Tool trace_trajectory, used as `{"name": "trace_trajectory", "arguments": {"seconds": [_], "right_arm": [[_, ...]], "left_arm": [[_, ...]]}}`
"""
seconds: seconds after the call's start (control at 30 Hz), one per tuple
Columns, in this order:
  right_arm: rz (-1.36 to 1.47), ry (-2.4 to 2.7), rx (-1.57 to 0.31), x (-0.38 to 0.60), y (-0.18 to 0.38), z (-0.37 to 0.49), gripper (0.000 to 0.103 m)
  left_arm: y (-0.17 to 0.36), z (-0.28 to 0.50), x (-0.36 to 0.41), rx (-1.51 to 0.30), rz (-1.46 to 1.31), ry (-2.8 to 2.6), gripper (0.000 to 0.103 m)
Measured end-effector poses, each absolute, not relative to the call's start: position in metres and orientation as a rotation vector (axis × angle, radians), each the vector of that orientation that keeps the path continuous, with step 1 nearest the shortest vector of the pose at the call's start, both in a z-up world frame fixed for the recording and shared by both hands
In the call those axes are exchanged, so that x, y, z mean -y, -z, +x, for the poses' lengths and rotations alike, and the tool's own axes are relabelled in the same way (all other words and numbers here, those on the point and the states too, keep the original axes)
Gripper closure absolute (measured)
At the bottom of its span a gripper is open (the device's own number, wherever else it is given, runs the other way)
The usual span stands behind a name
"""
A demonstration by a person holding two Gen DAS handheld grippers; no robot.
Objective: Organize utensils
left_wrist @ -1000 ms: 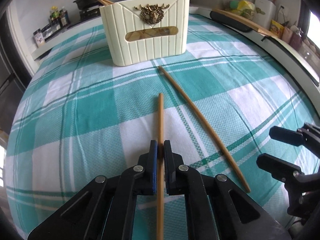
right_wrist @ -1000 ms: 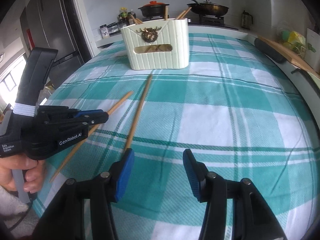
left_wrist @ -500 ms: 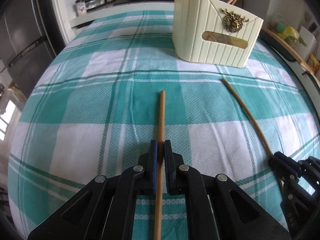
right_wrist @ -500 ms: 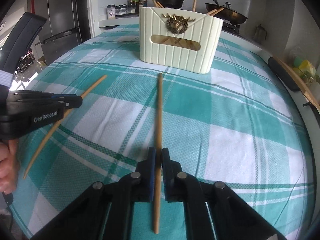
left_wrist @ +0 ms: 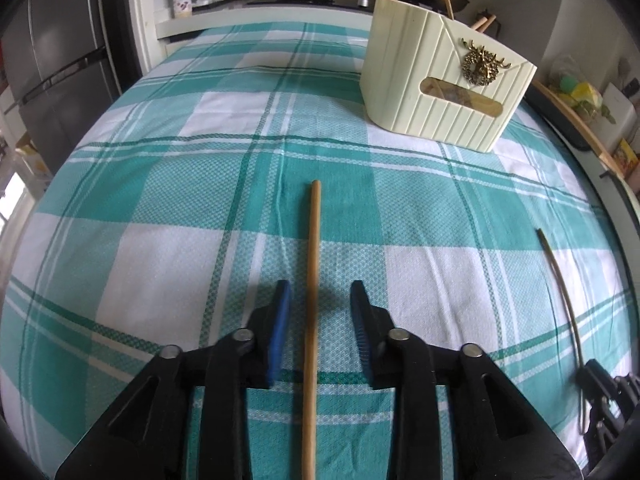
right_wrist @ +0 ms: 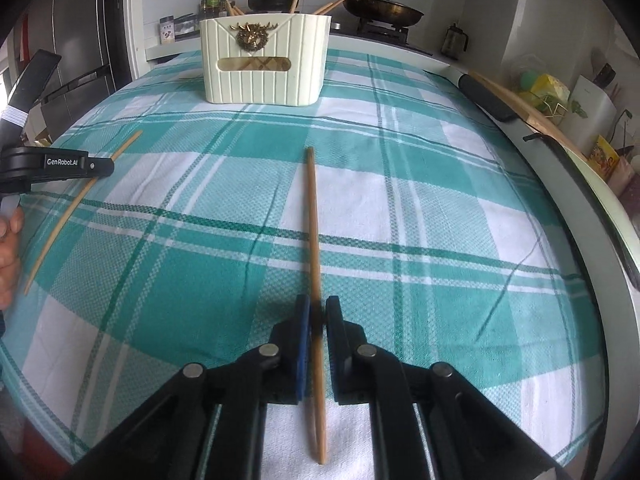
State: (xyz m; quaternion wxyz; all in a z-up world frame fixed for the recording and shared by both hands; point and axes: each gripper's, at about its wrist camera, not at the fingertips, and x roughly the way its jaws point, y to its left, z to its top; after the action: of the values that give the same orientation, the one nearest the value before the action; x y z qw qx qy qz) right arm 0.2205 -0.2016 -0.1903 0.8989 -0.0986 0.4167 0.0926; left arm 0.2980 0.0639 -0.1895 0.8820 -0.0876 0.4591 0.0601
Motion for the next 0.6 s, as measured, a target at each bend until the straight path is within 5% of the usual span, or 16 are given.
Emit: {"name": "trace_trajectory", "arguments": {"seconds": [0.07, 0.6], "right_arm": [[-0.19, -0.199, -0.84, 0.201, 0.187, 0.218, 0.057], [-0.118, -0.235, -0.761, 0.219, 0.161, 0.219, 0.056]], "left_arm": [[0.185, 0.292, -0.065, -0.932, -0.18, -0.127, 0.041], [0.141, 0.249, -0.11, -0.88, -0.229, -0.064, 0.034]]}}
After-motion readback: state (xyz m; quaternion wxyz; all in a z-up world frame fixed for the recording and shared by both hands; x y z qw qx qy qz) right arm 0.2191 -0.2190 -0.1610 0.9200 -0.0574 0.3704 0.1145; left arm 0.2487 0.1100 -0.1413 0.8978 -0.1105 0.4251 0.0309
